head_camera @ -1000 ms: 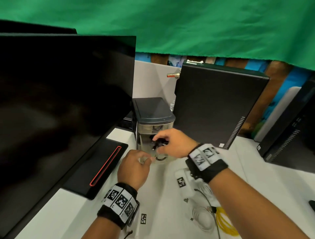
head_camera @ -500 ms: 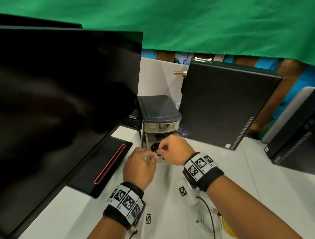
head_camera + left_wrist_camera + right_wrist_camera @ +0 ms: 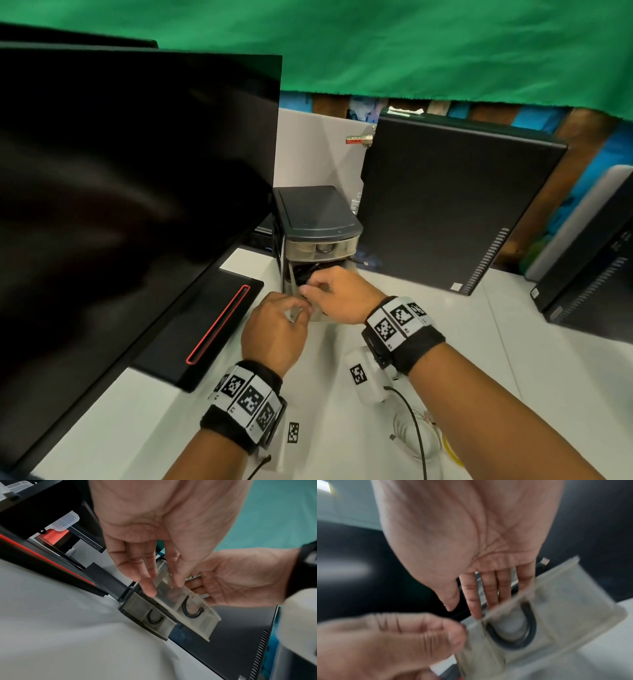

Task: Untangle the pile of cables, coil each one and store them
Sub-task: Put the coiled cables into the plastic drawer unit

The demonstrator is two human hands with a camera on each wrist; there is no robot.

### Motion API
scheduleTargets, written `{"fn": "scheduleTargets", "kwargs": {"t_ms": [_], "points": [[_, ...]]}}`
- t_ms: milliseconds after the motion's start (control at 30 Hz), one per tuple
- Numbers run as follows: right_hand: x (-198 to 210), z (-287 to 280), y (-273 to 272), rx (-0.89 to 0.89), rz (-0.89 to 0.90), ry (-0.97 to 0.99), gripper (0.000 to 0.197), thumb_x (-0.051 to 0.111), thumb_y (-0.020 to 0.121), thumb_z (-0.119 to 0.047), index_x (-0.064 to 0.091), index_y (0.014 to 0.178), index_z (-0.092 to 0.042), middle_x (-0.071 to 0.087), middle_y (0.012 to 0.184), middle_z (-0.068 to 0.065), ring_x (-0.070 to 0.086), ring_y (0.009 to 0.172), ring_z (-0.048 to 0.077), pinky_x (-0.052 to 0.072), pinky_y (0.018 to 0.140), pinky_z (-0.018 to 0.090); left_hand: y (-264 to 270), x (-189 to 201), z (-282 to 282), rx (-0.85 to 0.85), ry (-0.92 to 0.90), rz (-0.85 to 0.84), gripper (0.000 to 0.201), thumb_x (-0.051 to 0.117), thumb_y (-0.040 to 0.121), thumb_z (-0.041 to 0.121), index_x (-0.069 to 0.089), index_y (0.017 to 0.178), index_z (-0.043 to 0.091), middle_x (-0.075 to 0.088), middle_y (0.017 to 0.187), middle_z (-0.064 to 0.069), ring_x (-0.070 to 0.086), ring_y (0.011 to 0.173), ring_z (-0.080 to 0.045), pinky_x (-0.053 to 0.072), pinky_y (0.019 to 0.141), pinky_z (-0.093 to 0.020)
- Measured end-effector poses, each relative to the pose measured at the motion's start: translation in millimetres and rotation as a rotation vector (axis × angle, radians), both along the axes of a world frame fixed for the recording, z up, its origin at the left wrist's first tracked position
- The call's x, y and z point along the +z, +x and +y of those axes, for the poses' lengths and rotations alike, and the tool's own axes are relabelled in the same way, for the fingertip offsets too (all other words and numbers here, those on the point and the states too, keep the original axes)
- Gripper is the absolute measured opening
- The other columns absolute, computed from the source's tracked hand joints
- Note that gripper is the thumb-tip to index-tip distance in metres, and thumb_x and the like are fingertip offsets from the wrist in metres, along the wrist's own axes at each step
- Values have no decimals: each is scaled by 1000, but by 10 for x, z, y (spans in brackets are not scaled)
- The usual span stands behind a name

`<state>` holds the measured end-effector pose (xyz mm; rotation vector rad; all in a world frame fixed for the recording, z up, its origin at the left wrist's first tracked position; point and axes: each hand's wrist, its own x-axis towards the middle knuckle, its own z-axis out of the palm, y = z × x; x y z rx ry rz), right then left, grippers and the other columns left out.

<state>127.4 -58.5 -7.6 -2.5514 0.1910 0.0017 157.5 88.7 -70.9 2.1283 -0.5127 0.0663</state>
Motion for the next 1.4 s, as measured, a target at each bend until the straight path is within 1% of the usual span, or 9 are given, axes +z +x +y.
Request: {"fn": "scheduleTargets", "kwargs": {"t_ms": [167, 300, 467, 633, 767, 933, 1067, 1167, 1400], "points": [[260, -559, -636, -114, -192, 66, 19, 65, 95, -36, 74, 92, -21, 72, 88, -7, 66, 84, 4, 52, 80, 25, 13, 2, 1, -6, -12, 11, 5, 72, 89, 28, 76, 90, 31, 67, 108, 11, 61, 99, -8, 50, 84, -28], [259, -1102, -1215, -298, 211, -165, 32, 67, 89, -53, 68, 107, -27, 69, 99, -8, 65, 89, 10, 52, 83, 28, 11, 20, 3, -18, -4, 20, 8, 71, 90, 26, 75, 88, 32, 68, 111, 8, 61, 101, -11, 47, 86, -27], [-109, -1149, -1574, -268, 611, -226, 71, 73, 77, -64, 49, 137, -33, 49, 131, -8, 52, 122, 15, 44, 102, 28, 23, 21, 18, -29, 2, 23, 7, 71, 91, 26, 75, 92, 30, 69, 114, 6, 58, 101, -8, 40, 85, -24], [-322, -1141, -1617, -244, 574, -280, 54, 83, 69, -25, 56, 116, -26, 58, 113, -1, 60, 95, 17, 54, 72, 29, 18, 6, 24, -25, 4, 33, 8, 71, 91, 27, 76, 96, 29, 69, 117, 5, 55, 102, -6, 39, 86, -24], [-300, -1281, -1647, -267, 559, -236, 49, 81, 68, -21, 57, 111, -27, 59, 111, -2, 60, 94, 15, 55, 70, 26, 18, 2, 22, -21, -7, 39, 7, 72, 90, 27, 75, 92, 33, 69, 115, 5, 59, 107, -12, 40, 87, -25], [238, -1114, -1348, -279, 313, -86, 41, 83, 71, -22, 63, 104, -34, 65, 99, -9, 65, 83, 10, 58, 62, 24, 25, -7, 7, -34, -34, 49, 12, 72, 90, 24, 73, 88, 36, 69, 111, 7, 62, 104, -12, 44, 86, -26], [488, -702, -712, -152, 151, -71, 39, 81, 71, -37, 63, 106, -38, 66, 101, -13, 67, 89, 11, 61, 76, 32, 24, -8, 15, -32, -53, 51, 9, 73, 89, 24, 74, 90, 33, 69, 109, 8, 62, 103, -10, 44, 86, -24], [504, -353, -259, -102, 129, -71, 43, 79, 75, -37, 63, 115, -31, 68, 105, -8, 68, 89, 12, 61, 79, 34, 16, -10, 11, -22, -55, 33, 10, 73, 89, 24, 74, 88, 34, 69, 105, 10, 63, 100, -10, 47, 85, -25], [375, -108, 130, -157, 173, -368, 50, 83, 72, -28, 59, 115, -18, 66, 103, 2, 66, 94, 25, 57, 76, 35, 21, -22, 13, -20, -51, 39, 9, 72, 90, 26, 75, 91, 33, 68, 107, 13, 64, 98, -7, 53, 85, -29]]}}
